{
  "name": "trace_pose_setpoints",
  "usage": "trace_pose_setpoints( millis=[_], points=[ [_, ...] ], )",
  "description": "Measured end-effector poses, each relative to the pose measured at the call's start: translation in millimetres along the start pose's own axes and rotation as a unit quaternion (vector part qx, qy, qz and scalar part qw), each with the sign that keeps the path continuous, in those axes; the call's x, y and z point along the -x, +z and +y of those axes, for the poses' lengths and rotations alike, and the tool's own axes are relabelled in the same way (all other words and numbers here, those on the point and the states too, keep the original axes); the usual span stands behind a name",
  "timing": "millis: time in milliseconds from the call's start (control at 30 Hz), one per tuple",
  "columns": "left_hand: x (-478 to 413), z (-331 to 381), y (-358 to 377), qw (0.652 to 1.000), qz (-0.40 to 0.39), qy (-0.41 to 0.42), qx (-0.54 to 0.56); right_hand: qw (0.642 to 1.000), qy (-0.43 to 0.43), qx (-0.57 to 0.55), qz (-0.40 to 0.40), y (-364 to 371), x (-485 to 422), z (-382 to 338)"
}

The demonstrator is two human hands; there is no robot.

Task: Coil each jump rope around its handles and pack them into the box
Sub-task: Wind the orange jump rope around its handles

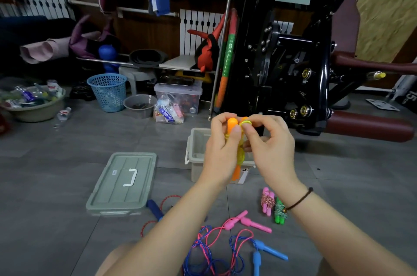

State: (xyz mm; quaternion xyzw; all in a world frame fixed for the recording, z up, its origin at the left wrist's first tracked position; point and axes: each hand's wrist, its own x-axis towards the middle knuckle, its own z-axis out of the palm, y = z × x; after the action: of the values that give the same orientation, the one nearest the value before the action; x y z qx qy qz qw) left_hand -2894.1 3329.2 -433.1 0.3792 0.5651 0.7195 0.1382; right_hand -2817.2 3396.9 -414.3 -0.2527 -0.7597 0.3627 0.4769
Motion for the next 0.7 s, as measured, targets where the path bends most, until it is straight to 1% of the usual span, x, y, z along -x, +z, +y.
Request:
trace_pose_setpoints(
  millis=[67,167,267,333,400,467,567,700],
  points=[
    [-0.7,1.7,-0.7,1.000,-0.008,0.017,-0.014,0.999,0.013,-0.035,0.018,2.2,3.7,-0.1],
    [-4.4,3.6,-2.7,0.998,0.001,0.051,-0.041,0.991,0.067,-0.111,0.007,5.0,3.4,-5.5],
    [-5.6,7.4,-0.7,0.998,0.044,0.039,-0.010,0.990,0.082,-0.117,0.010,7.2,-2.5,-7.6],
    [-4.7,11.6,3.8,0.996,0.084,0.025,0.014,0.987,0.084,-0.137,0.022,11.0,-4.5,-9.8],
    [-4.7,14.7,6.7,0.994,0.102,0.024,0.024,0.983,0.088,-0.162,0.025,16.1,-4.9,-13.0],
    [-4.7,16.0,7.5,0.994,0.100,0.024,0.024,0.975,0.109,-0.195,0.015,21.4,-5.2,-15.8],
    [-6.2,14.5,7.3,0.995,0.094,0.043,-0.014,0.963,0.151,-0.224,-0.006,26.1,-6.3,-18.5],
    [-6.4,13.6,7.8,0.991,0.106,0.071,-0.041,0.941,0.201,-0.273,0.001,29.1,-6.7,-22.0]
  ],
)
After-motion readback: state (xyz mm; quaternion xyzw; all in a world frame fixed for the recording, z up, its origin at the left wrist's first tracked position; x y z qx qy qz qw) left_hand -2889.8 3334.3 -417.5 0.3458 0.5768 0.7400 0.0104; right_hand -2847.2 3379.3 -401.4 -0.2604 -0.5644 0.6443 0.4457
